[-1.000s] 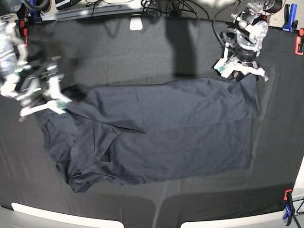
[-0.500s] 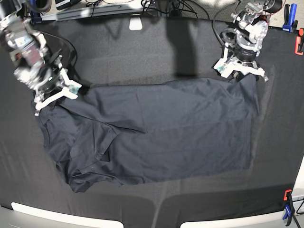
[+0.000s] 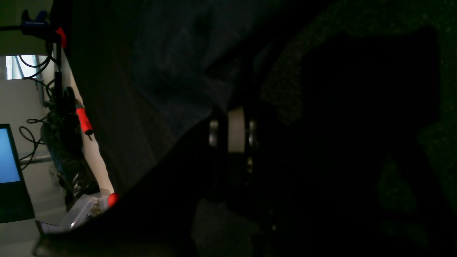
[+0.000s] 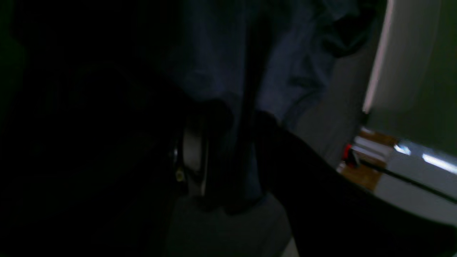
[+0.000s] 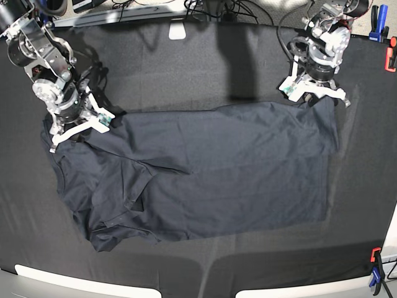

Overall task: Layout the t-shirt on the table in an organized manner, then fold the t-shirt properly
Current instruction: 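Pull the grasped shirt edge toward the collar end with both grippers, then drag the shirt further with both grippers and release it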

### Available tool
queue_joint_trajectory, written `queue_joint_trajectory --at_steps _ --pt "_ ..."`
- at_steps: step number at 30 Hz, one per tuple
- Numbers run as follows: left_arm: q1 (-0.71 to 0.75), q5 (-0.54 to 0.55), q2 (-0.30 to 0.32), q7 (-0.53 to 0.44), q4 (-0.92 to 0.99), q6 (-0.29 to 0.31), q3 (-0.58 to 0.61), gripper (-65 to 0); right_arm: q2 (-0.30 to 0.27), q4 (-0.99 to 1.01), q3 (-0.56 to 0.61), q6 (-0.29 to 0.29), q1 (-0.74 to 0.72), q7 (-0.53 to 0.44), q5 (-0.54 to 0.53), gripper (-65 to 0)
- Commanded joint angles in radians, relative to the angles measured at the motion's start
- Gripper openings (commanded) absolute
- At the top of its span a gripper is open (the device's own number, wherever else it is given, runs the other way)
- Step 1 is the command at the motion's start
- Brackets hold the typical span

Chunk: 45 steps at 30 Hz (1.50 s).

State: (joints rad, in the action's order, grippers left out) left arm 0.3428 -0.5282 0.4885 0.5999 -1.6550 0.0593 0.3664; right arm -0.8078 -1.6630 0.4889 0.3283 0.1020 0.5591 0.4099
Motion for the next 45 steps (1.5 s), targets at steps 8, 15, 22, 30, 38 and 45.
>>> queue_joint_trajectory --at_steps 8,15,22,30,38,45 --pt "0.006 0.013 0.011 0.028 -0.002 0.015 -0.003 -65.0 0.034 0.116 -0.010 0.015 -0.055 -0.009 0.002 -44.9" --pt "0.006 0.012 0.011 0.028 -0.002 0.015 -0.003 -65.0 0.074 0.130 -0.010 -0.037 -0.058 -0.013 0.018 -45.0" --pt "0.006 0.011 0.011 0.033 -0.002 0.015 -0.003 -65.0 0.073 0.118 -0.010 -0.036 -0.054 0.031 -0.001 -65.0" --pt "0.043 -0.033 0.065 0.095 -0.032 -0.066 -0.003 -65.0 -0.003 0.011 -0.010 0.041 0.001 0.057 -0.065 -65.0" --pt "0.180 -0.032 0.195 0.096 -0.183 -0.087 -0.003 -65.0 -0.124 -0.071 -0.010 0.053 0.019 0.155 -0.172 -65.0" --pt "0.208 -0.031 0.211 0.154 -0.231 -0.086 -0.003 -65.0 -0.188 -0.223 -0.010 0.082 0.103 0.283 -0.264 -65.0"
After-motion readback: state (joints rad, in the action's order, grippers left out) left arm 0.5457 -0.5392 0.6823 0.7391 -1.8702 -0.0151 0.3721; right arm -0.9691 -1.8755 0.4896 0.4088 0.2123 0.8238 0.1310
